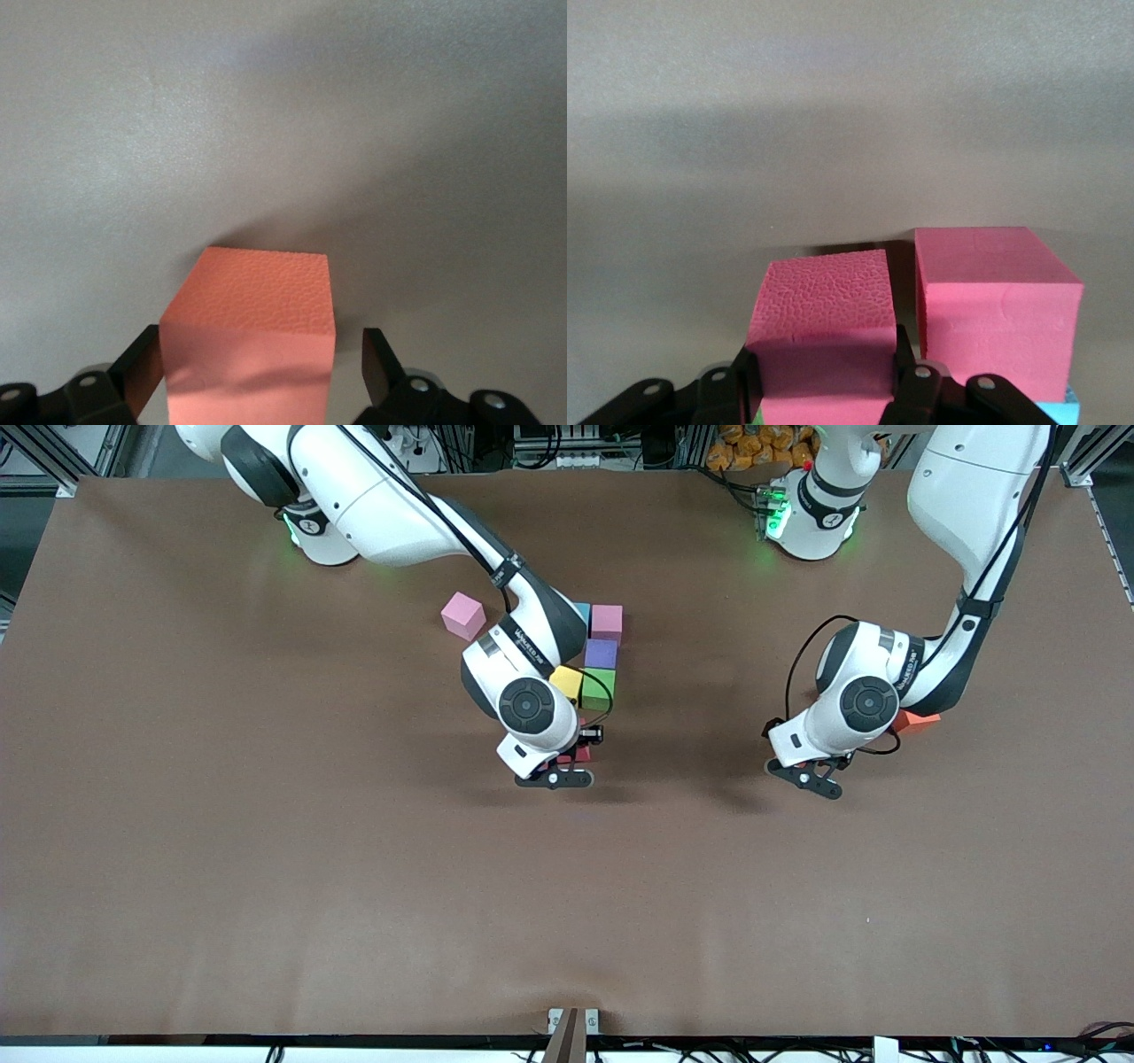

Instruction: Form number 2 with 11 blocks

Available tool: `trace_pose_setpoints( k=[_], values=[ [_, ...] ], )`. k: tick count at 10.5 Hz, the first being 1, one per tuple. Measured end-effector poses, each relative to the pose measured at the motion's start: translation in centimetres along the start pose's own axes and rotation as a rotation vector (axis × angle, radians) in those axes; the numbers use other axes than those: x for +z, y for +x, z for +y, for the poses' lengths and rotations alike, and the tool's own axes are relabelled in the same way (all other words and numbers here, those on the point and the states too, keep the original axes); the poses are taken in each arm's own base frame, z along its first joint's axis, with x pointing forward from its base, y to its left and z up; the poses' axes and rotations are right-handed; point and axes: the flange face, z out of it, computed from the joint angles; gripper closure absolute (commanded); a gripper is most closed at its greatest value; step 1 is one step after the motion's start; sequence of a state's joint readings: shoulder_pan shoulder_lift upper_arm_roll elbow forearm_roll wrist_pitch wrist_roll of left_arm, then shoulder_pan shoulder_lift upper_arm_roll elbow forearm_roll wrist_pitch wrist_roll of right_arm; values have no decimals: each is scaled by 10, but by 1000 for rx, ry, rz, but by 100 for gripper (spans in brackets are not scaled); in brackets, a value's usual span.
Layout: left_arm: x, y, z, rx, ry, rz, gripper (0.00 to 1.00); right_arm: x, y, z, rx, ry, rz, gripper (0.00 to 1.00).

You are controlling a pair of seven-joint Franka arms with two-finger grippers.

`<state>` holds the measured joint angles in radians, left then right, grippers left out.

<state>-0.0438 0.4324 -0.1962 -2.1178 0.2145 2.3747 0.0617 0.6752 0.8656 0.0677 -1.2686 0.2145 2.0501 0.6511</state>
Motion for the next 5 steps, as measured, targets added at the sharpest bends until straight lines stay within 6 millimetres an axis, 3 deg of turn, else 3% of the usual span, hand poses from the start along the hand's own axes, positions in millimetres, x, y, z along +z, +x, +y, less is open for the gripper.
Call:
trace_pose_setpoints(
  k=[5],
  values=[
    [1,1,0,0,-1,3,20,1,-1,-1,-1,-1,0,40]
  ],
)
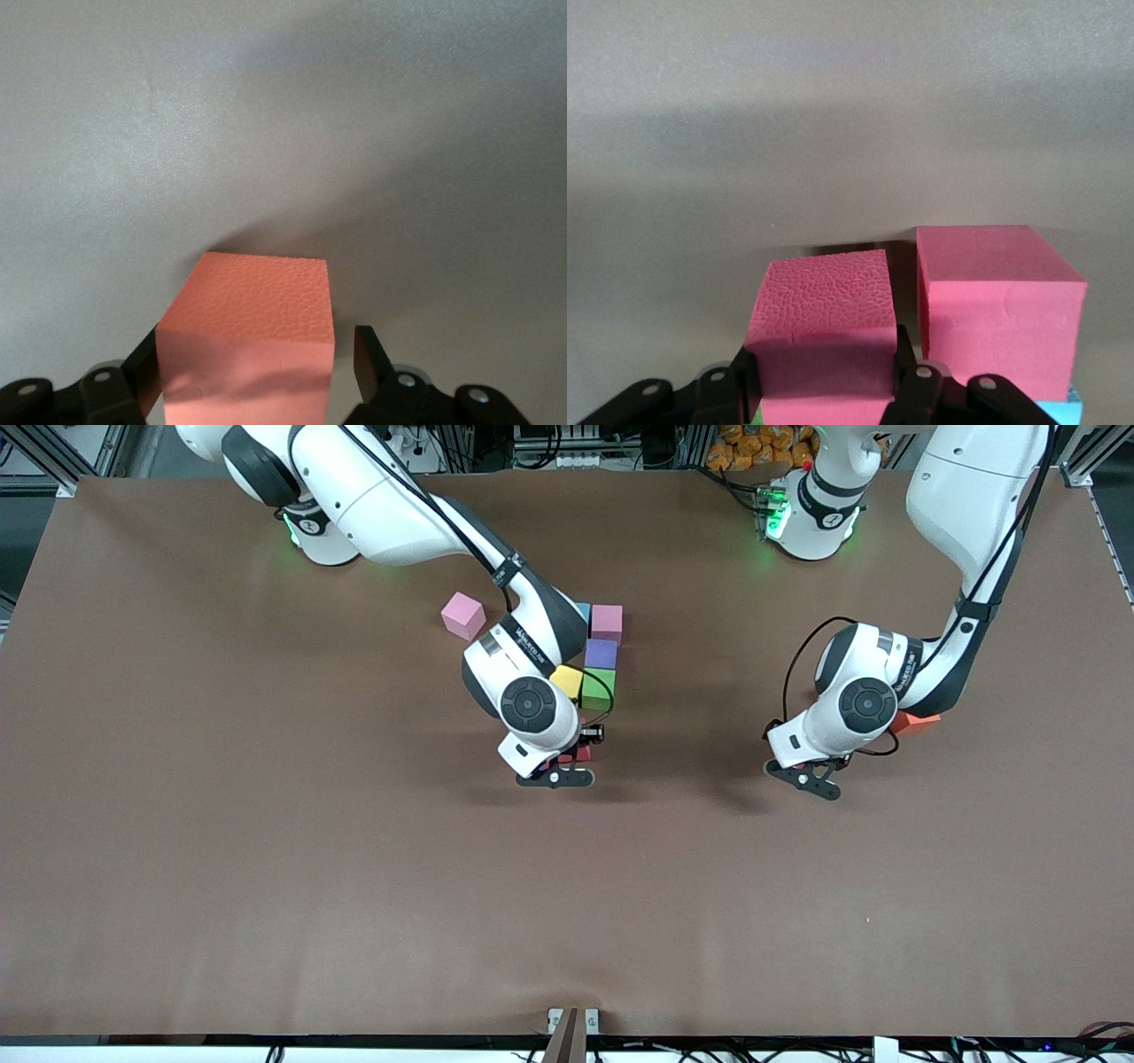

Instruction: Form number 2 with 11 blocks

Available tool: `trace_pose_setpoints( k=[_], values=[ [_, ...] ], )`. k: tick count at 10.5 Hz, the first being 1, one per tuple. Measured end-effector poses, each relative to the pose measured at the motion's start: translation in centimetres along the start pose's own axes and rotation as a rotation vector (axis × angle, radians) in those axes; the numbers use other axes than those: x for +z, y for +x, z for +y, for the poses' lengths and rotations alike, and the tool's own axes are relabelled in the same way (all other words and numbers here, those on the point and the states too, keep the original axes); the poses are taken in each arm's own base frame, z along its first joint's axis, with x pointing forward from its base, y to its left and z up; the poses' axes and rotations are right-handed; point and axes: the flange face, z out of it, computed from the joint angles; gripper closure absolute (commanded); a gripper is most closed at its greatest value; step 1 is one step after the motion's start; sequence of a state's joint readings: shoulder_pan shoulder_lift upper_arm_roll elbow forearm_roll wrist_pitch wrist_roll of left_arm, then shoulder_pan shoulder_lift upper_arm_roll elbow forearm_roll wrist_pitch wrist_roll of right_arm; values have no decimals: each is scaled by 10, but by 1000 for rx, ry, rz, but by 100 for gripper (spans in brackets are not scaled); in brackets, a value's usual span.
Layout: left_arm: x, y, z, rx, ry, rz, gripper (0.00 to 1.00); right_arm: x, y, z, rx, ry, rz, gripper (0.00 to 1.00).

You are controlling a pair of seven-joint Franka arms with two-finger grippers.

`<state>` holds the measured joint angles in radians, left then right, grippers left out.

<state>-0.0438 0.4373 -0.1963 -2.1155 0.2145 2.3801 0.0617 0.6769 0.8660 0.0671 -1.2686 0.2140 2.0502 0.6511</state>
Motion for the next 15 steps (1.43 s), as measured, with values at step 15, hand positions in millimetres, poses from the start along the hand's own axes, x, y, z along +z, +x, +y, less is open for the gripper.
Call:
trace_pose_setpoints(
  k=[15],
  values=[
    [-52,25,-4,-60,18,65,38,2,-2,-2,-5,-5,1,31]
  ],
)
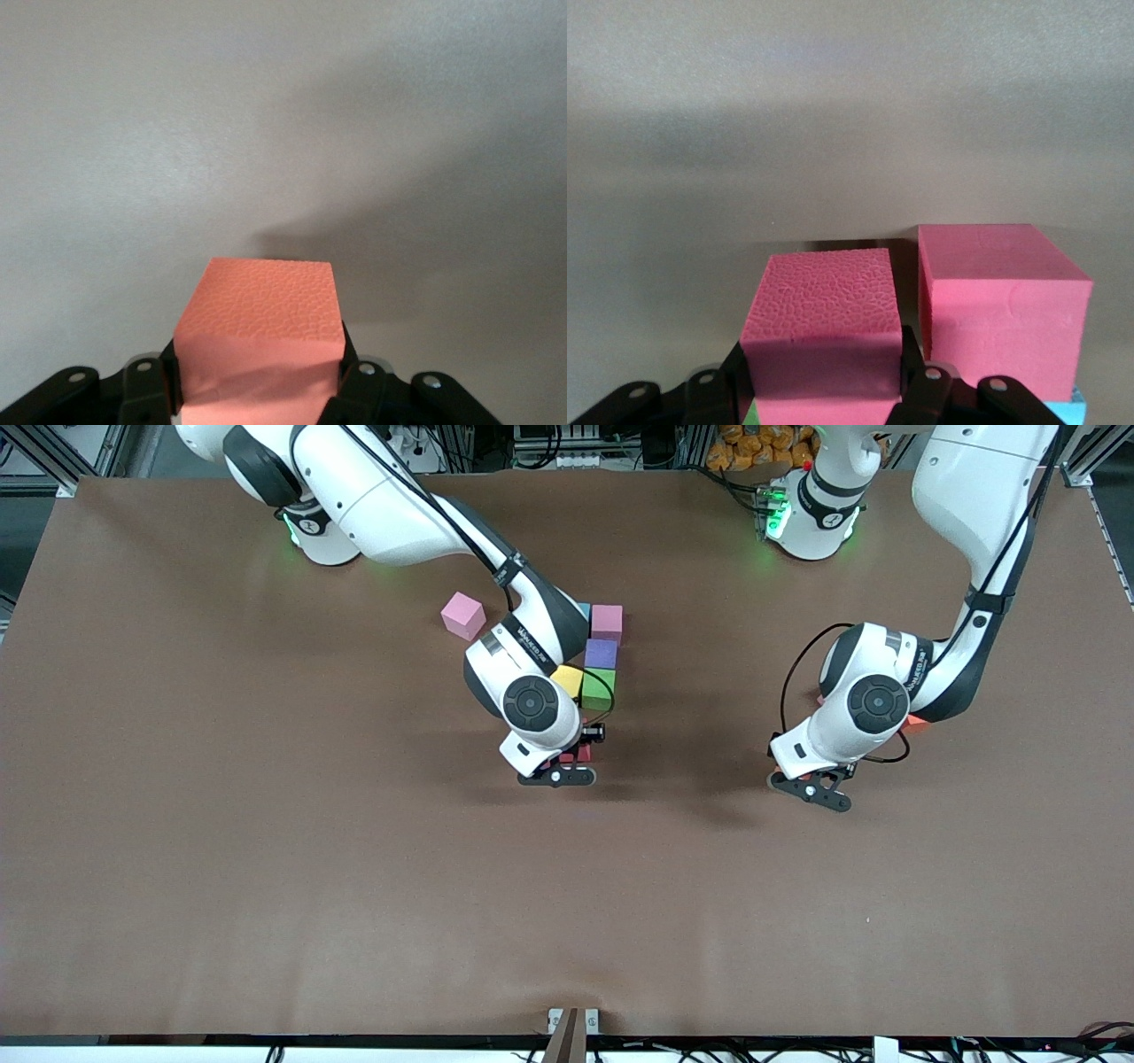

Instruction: Form number 2 with 11 blocks

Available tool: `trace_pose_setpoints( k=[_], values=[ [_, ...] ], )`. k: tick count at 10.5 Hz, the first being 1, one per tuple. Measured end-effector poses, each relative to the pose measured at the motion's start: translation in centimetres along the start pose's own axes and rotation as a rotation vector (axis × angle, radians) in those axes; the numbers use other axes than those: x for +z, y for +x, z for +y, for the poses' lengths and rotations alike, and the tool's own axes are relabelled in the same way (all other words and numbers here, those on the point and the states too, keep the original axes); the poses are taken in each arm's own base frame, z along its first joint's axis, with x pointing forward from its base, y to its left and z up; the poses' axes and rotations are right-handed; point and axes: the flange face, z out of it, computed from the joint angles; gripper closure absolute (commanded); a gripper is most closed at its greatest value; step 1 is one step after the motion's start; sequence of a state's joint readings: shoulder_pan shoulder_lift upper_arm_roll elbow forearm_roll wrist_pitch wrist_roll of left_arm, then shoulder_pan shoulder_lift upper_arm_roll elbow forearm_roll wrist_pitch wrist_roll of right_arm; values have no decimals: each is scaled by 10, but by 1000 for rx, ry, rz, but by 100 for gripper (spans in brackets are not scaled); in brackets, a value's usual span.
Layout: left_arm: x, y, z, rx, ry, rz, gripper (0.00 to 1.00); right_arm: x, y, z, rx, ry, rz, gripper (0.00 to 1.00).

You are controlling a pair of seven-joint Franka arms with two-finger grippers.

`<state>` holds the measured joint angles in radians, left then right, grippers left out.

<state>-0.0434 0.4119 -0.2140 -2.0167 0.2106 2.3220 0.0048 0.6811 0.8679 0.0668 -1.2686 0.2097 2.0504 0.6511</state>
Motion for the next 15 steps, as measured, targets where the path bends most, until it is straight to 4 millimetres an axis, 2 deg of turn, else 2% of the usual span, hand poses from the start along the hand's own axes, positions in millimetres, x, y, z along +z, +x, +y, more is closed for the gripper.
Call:
trace_pose_setpoints(
  k=[4,7,10,15],
  values=[
    [-24,12,7,-76,-2,-6,38,0,0,0,0,0,0,29],
    [-42,20,4,-106,-20,-9,38,0,0,0,0,0,0,29],
    [-57,26,6,-241,-65,-19,38,0,0,0,0,0,1,29],
    [-72,33,53,-593,-88,-21,38,0,-2,-1,-3,-7,-9,29]
  ],
)
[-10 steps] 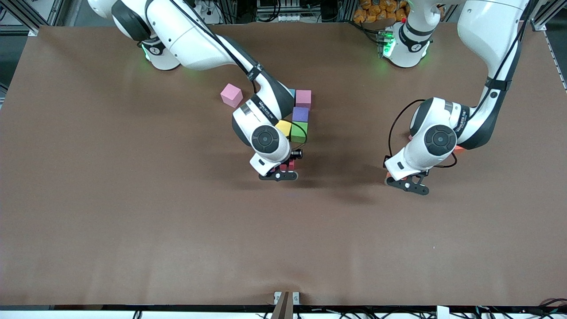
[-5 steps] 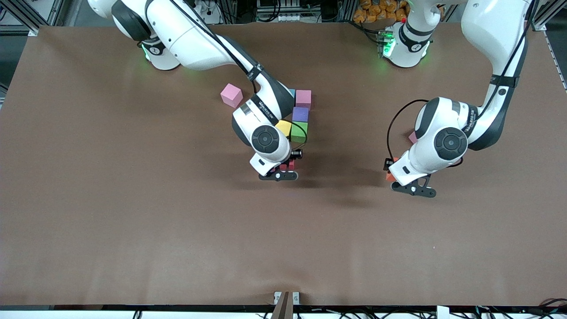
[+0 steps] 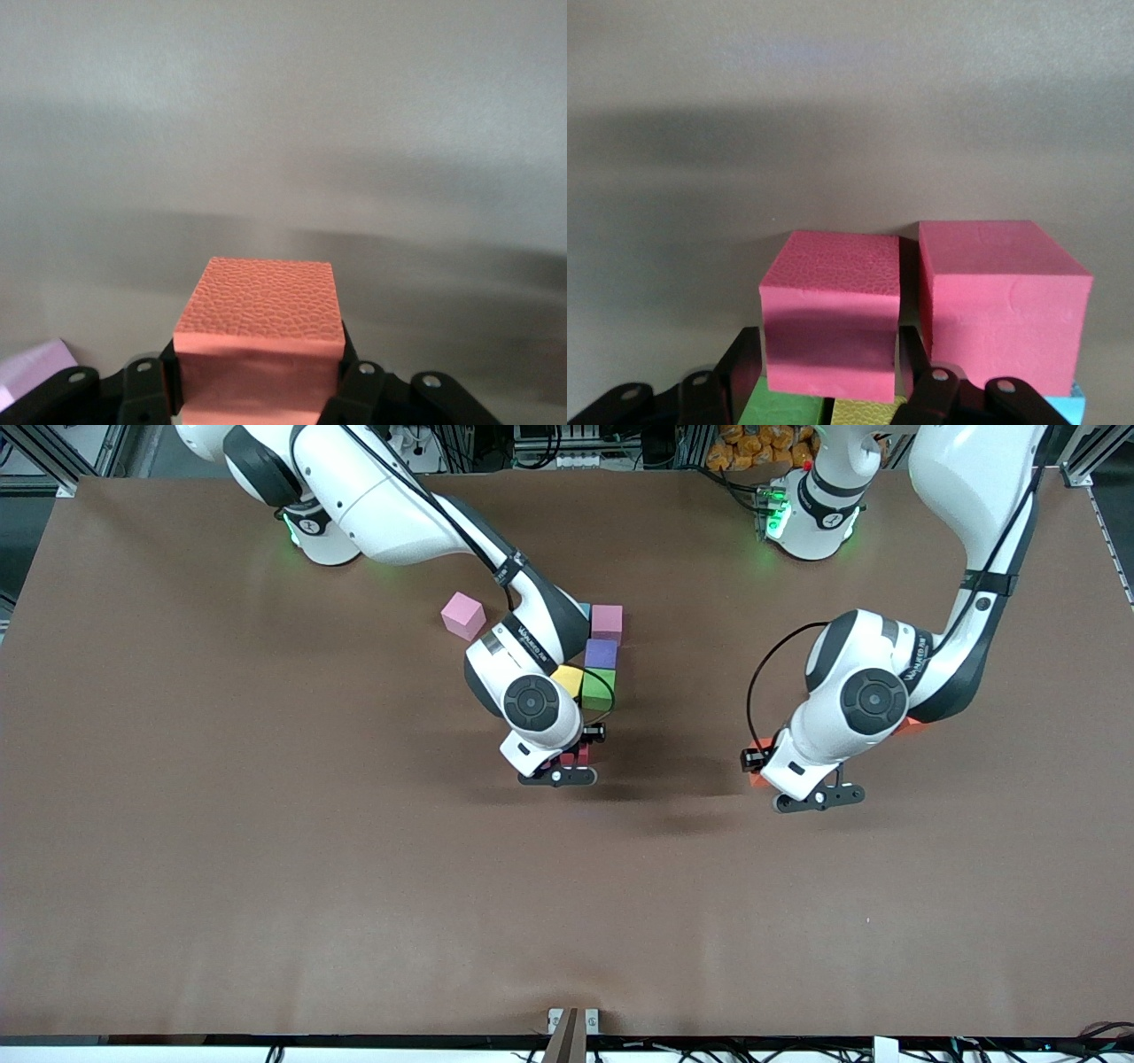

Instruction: Form number 2 with 11 blocks

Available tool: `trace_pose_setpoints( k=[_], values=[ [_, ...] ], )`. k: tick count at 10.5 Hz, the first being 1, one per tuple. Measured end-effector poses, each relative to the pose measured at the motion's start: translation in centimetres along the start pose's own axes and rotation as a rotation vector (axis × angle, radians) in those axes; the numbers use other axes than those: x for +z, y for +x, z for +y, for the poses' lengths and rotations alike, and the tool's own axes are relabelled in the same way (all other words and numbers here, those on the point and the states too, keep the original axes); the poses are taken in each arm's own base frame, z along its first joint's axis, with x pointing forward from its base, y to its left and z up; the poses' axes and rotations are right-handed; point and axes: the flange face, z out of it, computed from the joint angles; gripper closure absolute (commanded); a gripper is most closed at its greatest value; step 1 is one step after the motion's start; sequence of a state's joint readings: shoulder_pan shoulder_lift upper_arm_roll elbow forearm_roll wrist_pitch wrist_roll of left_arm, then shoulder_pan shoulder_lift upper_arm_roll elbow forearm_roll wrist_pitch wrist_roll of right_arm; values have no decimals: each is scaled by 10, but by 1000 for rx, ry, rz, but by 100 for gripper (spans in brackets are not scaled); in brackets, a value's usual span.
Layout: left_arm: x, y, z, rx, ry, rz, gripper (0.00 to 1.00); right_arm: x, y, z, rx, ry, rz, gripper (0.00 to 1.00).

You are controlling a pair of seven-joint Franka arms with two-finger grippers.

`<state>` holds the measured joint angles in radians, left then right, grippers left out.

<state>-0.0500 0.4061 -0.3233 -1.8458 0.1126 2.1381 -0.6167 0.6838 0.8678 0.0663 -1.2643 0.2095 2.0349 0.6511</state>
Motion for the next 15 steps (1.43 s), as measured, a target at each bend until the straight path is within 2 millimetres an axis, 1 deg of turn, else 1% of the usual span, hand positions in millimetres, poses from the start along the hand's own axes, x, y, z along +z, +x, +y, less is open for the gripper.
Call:
trace_pose_setpoints(
  k=[3,4,6,8,11,13,15],
  values=[
    [0,-12,18,-199,-5,-9,38,3,-4,-1,-5,-15,-19,29],
    [1,-14,22,-251,-6,-11,39,3,-5,-1,-6,-18,-22,29],
    [1,-15,24,-330,-6,-12,38,4,-7,0,-7,-29,-37,28],
    [1,-14,24,-385,-6,-12,38,5,-10,-1,-9,-38,-49,28],
    [0,-13,24,-407,-8,-10,39,4,-15,-1,-10,-56,-71,28],
    [-2,-12,24,-417,-12,-7,39,-1,-19,-2,-5,-61,-79,28],
    [-7,-11,27,-476,-19,-1,39,-8,-21,-5,3,-57,-74,26]
  ],
)
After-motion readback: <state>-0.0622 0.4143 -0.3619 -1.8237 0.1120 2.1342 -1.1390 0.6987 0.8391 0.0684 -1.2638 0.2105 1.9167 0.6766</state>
